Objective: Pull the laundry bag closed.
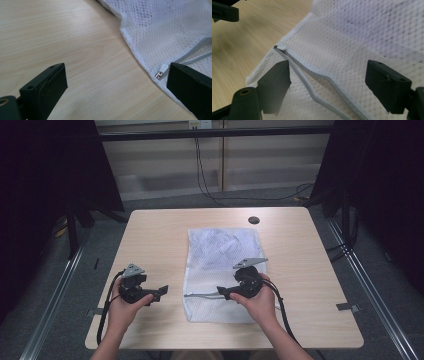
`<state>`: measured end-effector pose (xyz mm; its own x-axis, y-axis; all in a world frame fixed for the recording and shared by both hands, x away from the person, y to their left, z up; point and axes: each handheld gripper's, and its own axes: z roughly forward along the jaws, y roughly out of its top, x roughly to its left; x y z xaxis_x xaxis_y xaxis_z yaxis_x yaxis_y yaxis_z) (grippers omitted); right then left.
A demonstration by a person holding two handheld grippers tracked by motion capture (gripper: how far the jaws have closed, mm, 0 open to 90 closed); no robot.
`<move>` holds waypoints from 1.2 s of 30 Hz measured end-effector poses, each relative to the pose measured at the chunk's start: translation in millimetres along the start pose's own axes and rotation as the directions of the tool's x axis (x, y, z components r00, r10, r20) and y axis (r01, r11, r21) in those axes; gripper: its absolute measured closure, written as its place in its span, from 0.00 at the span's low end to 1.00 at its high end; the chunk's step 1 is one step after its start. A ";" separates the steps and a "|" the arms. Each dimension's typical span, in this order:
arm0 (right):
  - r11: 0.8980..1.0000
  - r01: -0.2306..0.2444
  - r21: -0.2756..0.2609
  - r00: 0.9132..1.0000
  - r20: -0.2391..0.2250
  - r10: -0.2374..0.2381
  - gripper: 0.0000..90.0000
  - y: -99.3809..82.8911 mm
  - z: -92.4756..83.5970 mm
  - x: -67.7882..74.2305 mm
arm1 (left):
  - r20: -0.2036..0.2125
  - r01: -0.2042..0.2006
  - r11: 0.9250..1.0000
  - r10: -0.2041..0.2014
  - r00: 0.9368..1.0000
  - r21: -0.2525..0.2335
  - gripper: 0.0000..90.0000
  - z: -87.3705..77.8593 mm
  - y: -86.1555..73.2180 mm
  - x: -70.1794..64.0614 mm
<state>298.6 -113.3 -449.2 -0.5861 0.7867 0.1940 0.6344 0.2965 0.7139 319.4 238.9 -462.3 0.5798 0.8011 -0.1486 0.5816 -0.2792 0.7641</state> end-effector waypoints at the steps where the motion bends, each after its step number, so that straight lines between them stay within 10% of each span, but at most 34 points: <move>1: 1.000 0.003 -0.004 1.000 -0.006 -0.004 0.24 1.0 2.0 1.6 | 0.001 0.003 1.000 -0.003 1.000 -0.001 0.03 -0.3 0.0 0.2; 36: 0.999 -0.020 0.042 0.993 -0.112 0.024 0.38 16.9 51.2 36.5 | 0.024 0.002 1.000 -0.002 1.000 0.000 0.03 -1.4 -1.5 0.5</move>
<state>313.7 -51.8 -464.4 -0.6234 0.7278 0.2858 0.6666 0.3036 0.6809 318.0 240.5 -462.6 0.5921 0.7888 -0.1647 0.5827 -0.2780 0.7637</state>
